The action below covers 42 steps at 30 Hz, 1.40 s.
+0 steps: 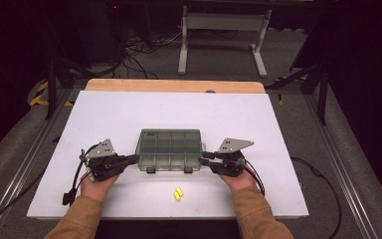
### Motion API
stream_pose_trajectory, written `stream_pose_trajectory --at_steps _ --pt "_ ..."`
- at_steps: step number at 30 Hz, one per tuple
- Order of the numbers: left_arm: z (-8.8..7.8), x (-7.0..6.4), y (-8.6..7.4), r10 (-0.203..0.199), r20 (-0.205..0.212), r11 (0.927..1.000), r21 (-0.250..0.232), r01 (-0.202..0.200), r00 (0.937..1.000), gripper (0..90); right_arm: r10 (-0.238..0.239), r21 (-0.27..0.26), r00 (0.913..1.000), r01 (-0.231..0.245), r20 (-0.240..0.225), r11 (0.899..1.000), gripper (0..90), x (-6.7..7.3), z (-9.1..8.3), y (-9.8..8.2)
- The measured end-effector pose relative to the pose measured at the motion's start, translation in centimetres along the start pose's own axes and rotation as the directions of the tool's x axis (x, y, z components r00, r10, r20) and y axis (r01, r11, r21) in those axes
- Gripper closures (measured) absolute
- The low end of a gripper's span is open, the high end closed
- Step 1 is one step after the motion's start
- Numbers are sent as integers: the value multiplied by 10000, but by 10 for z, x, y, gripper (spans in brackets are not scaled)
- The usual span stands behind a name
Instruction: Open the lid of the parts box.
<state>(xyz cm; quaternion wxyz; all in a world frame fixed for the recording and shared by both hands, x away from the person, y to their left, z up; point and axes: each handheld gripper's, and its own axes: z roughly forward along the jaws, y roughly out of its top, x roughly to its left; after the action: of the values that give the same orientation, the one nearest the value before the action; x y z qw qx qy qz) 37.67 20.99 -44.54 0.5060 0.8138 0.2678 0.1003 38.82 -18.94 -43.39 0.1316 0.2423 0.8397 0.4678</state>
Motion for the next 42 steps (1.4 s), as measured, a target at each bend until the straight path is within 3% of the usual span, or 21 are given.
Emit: stream_pose_trajectory --at_steps 3,8,17,30,42 --pt "0 0 0 -25 -18 10000 -34 25 10000 884 -30 399 9987 9 518 9992 408 -2 0 1" --pt "0 0 0 -33 -16 10000 -94 33 10000 882 -499 626 9942 441 948 9971 325 -2 1 10" --pt "-1 -1 0 -43 40 9999 -149 43 10000 882 -1056 946 9899 967 943 9908 306 -2 6 27" --pt "-5 -1 0 -15 -52 9998 -184 14 10000 853 -1445 853 9841 1360 1034 9870 337 -2 6 41" --pt "-12 -3 -1 -21 30 9993 -371 22 10000 628 -1395 530 9867 1353 836 9894 426 -11 6 58"
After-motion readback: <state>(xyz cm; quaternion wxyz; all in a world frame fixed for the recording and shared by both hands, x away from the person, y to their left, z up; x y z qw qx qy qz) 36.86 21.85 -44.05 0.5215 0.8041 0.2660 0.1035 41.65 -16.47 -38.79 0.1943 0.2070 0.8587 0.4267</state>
